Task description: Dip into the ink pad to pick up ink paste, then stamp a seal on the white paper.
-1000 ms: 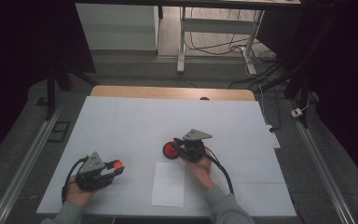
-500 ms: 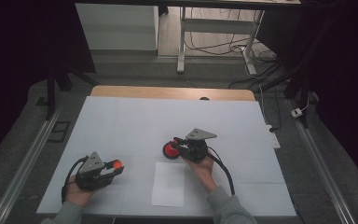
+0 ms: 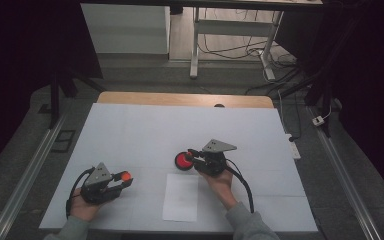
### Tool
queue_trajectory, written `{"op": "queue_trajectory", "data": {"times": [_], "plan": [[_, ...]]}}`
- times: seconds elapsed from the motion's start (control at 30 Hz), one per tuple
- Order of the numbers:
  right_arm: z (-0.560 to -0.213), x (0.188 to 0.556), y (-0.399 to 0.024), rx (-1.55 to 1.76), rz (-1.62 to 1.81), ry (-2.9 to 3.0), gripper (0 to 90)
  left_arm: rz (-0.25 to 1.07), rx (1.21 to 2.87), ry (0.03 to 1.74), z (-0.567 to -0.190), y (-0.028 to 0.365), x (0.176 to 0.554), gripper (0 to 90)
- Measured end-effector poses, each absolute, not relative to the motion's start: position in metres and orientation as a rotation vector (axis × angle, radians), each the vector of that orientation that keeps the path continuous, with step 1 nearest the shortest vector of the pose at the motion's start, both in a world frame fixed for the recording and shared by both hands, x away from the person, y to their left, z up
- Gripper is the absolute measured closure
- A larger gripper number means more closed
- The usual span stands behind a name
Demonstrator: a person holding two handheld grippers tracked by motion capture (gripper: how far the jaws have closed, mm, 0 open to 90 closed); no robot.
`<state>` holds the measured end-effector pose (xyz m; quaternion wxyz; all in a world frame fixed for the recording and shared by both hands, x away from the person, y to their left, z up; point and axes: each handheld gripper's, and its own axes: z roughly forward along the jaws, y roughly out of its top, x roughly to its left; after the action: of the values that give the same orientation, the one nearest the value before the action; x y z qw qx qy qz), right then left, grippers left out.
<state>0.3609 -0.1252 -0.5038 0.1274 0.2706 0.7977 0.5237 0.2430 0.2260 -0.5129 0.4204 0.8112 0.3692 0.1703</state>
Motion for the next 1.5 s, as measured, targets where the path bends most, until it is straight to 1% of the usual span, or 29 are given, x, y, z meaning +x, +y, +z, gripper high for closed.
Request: {"op": "queue_trajectory", "data": {"times": [0.77, 1.5], "plan": [[-0.492, 0.344, -0.149, 0.763, 1.599, 2.311, 72.4, 0.426, 2.034, 0.929, -0.513, 0.226, 0.244, 64.4], [-0.491, 0.327, -0.158, 0.734, 1.554, 2.363, 72.4, 0.430, 2.035, 0.925, -0.513, 0.224, 0.243, 64.4]]}}
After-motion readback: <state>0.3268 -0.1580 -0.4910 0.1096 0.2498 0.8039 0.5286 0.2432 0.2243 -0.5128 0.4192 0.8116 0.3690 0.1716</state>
